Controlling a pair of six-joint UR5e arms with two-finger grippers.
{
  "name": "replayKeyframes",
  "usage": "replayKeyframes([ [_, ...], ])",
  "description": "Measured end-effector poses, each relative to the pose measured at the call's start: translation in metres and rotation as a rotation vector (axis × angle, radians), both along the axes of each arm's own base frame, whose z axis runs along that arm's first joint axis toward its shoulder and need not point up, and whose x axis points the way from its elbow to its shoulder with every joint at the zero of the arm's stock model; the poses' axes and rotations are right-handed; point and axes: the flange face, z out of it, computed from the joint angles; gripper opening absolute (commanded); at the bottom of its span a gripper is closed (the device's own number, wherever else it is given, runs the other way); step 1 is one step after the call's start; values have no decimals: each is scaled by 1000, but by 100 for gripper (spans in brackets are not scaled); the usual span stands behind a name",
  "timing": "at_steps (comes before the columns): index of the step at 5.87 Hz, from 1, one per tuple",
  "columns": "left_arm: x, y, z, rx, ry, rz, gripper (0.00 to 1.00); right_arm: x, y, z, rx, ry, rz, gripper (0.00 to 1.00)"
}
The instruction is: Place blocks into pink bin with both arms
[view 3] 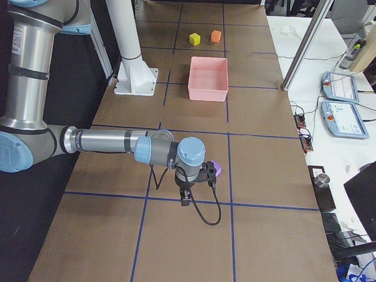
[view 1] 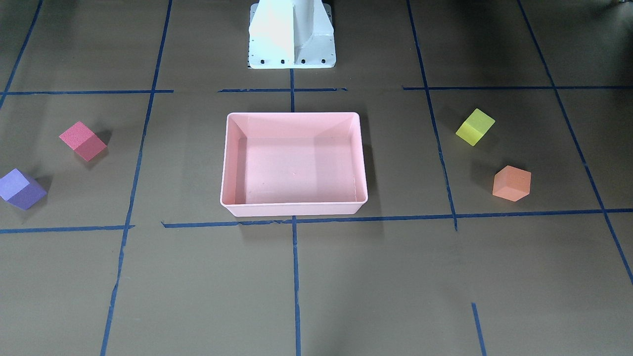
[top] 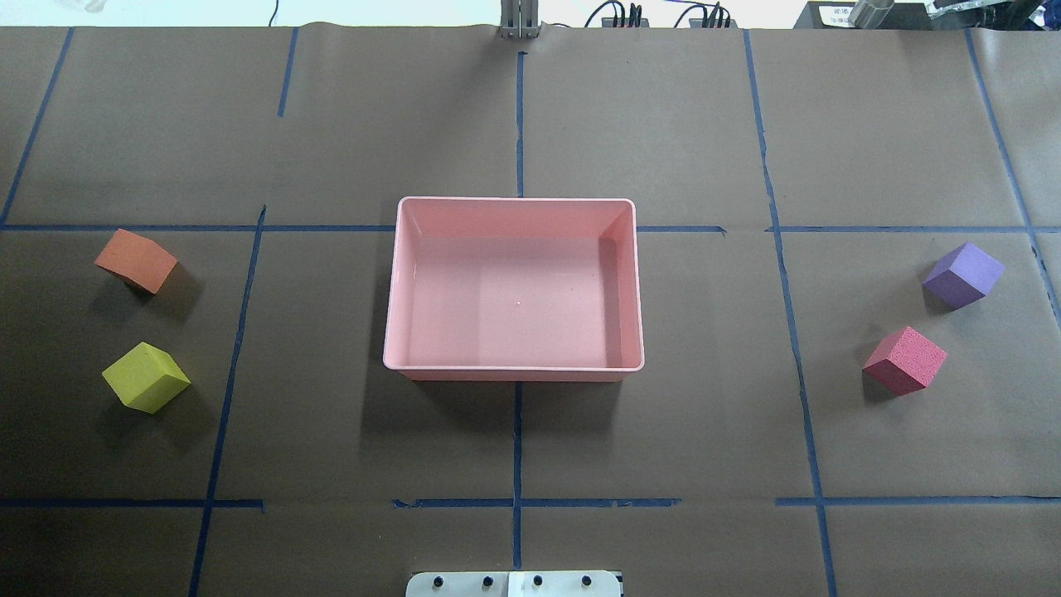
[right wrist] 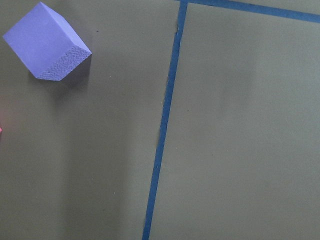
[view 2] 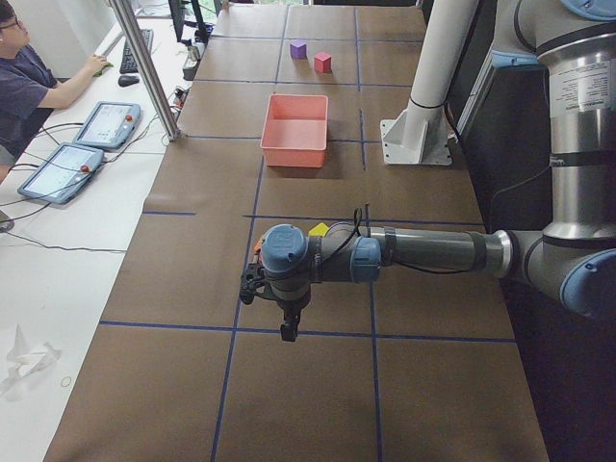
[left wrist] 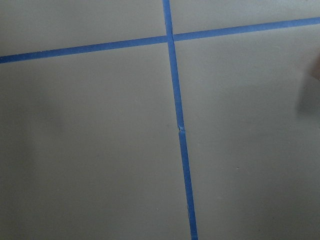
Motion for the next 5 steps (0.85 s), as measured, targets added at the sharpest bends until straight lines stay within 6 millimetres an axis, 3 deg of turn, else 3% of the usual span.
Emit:
replayKeyframes([
  [2,0,-1,-8,19,2,4,100,0,0,-7,13,-1,1,100],
  [4,1,-6,-22,77,0,10,100,0,-6,-28,58,-3,3,100],
  [5,2,-23,-39,167,-6,11,100,0,-10,-39,82,-5,3,100],
])
